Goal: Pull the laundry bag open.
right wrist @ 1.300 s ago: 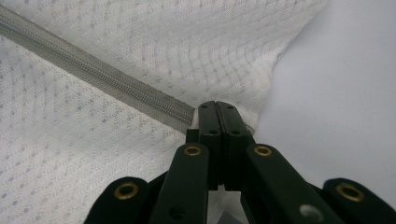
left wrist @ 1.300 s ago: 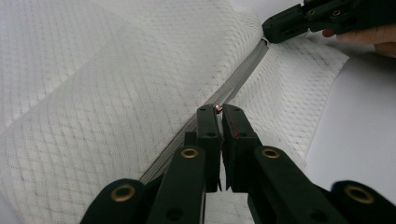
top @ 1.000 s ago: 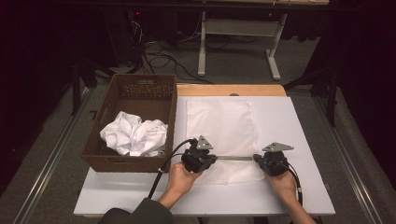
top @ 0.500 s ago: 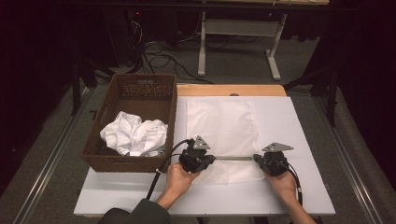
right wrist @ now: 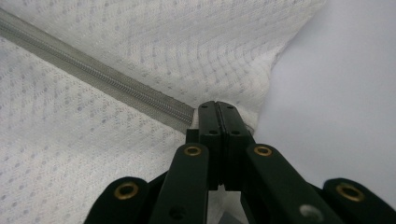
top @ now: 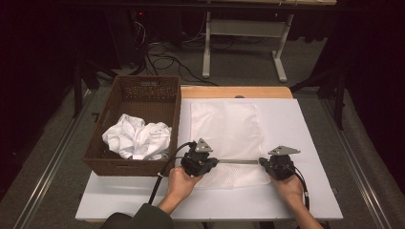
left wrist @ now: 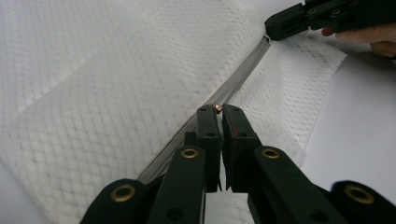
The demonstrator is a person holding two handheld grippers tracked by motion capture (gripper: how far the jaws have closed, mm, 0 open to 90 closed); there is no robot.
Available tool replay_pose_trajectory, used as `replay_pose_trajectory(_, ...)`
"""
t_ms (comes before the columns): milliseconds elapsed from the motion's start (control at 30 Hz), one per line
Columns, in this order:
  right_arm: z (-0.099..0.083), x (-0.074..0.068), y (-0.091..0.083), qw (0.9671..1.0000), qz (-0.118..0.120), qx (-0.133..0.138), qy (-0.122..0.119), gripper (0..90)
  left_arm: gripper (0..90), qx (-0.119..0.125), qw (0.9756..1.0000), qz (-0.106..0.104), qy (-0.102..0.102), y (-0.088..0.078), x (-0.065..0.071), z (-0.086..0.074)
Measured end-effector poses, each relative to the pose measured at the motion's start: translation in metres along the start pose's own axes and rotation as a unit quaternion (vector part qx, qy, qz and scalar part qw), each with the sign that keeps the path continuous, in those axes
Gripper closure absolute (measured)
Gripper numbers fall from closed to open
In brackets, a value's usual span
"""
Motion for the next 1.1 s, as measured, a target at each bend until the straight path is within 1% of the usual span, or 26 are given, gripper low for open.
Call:
replay_pose_trajectory(100,0.0000,-0.0001,-0.0002,1.0000,-0.001,-0.002,-0.001,90.0,86.2,0.000,1.0000,0.003,0.001,-0.0015,-0.0006,-0.0011)
replay_pose_trajectory(200,0.0000,-0.0004,-0.0001,1.0000,-0.003,-0.001,-0.001,90.0,86.1,0.002,1.0000,0.001,-0.001,-0.0028,-0.0017,-0.0021)
replay_pose_trajectory(367,0.0000,-0.0004,-0.0002,1.0000,-0.001,-0.002,0.000,90.0,86.1,0.001,0.9999,0.009,-0.004,-0.0059,-0.0047,-0.0041)
replay_pose_trajectory(400,0.0000,-0.0003,-0.0002,1.0000,-0.001,-0.002,0.000,90.0,86.1,0.001,1.0000,0.008,-0.005,-0.0064,-0.0048,-0.0044)
replay_pose_trajectory(600,-0.0001,-0.0004,-0.0001,1.0000,-0.002,-0.001,0.000,90.0,86.1,-0.002,0.9999,0.013,-0.001,-0.0076,-0.0047,-0.0057)
replay_pose_trajectory(1100,0.0000,-0.0004,-0.0001,1.0000,-0.003,-0.001,-0.001,90.0,86.1,-0.007,0.9998,0.017,0.001,-0.0085,-0.0056,-0.0079)
Point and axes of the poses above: each handheld gripper's, and its own axes: y roughly forward along the jaws, z roughly out of its top, x roughly to its right, the point moved 4 cm from there along y, roughly forward along the jaws, and after that the axes turned 4 degrees about y, right-handed, at the moved point
